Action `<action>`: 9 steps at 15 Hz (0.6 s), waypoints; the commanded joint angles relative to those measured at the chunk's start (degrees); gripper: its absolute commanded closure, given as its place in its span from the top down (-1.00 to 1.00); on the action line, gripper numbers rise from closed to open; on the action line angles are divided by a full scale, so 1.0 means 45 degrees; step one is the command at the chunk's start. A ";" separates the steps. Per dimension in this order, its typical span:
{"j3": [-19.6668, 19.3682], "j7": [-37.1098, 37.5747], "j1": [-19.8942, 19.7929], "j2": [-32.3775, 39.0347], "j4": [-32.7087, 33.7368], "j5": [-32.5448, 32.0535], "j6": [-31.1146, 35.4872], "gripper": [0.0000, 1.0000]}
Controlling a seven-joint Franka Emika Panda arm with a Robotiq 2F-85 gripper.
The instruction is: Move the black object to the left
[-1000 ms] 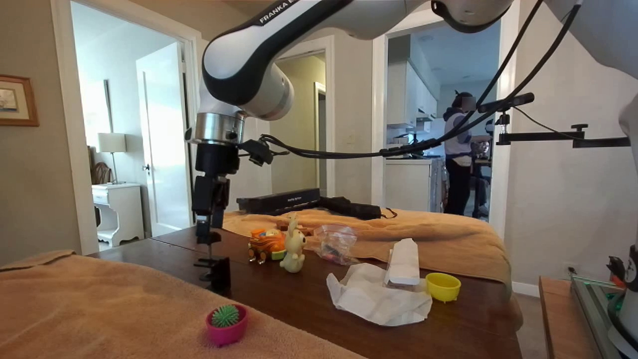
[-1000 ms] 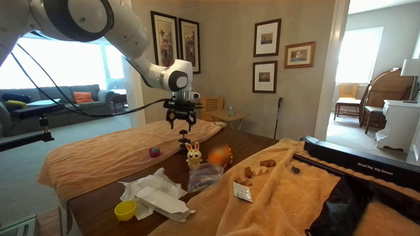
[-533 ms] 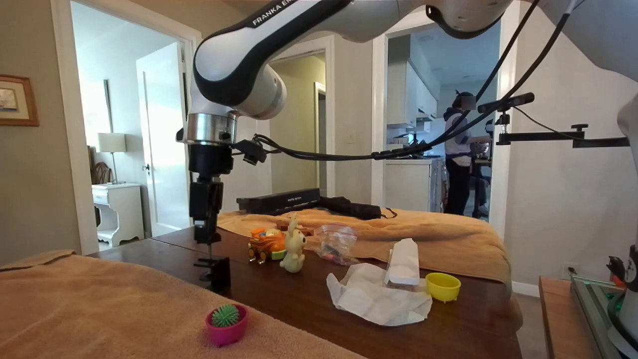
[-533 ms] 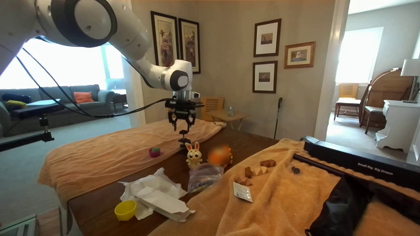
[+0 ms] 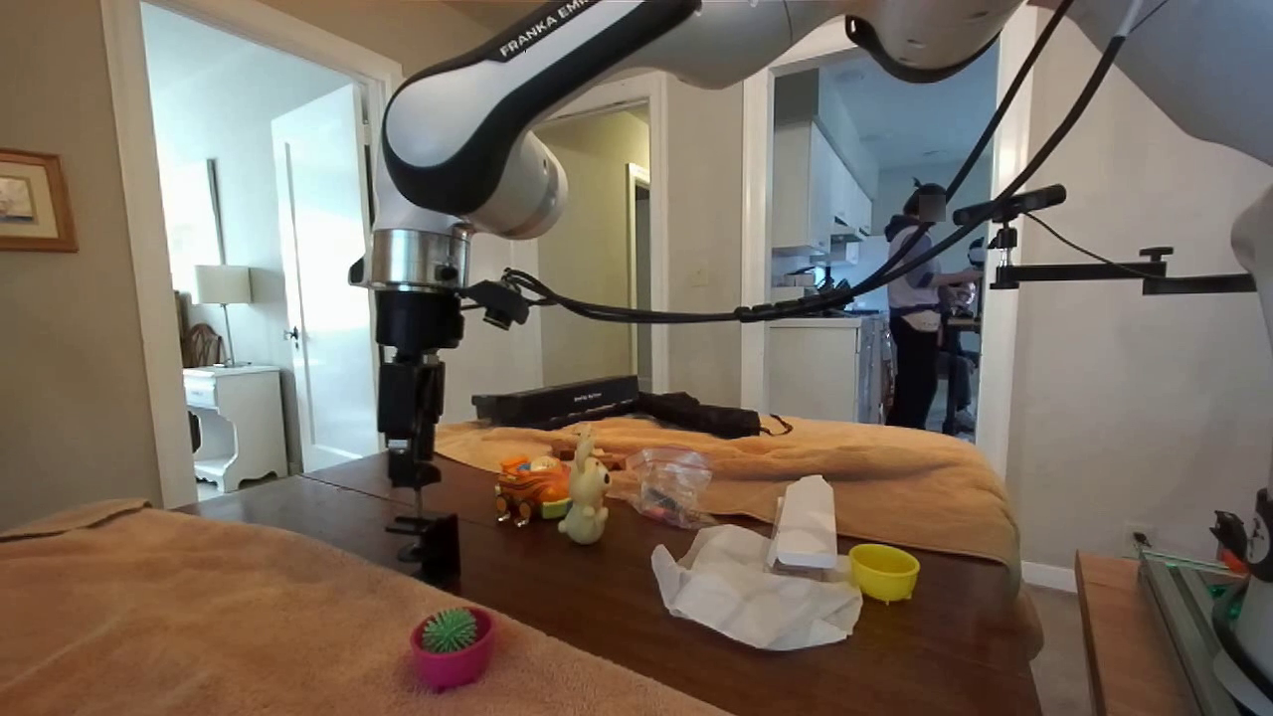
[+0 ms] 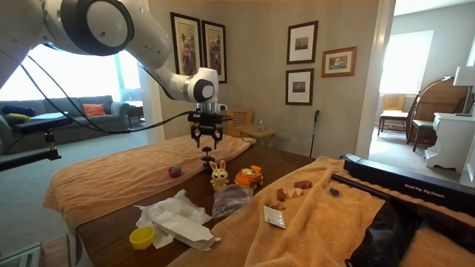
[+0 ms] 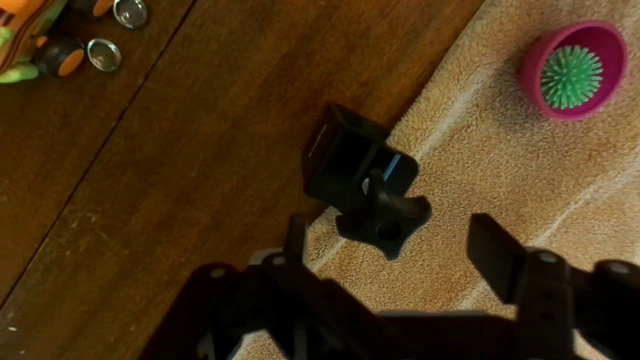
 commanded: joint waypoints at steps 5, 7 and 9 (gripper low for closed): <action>-0.0119 0.0280 0.0129 0.0382 0.0310 -0.0392 -0.0187 1.00; -0.0109 0.0267 0.0134 0.0474 0.0274 -0.0388 -0.0127 1.00; -0.0105 0.0298 0.0137 0.0550 0.0283 -0.0375 -0.0073 0.47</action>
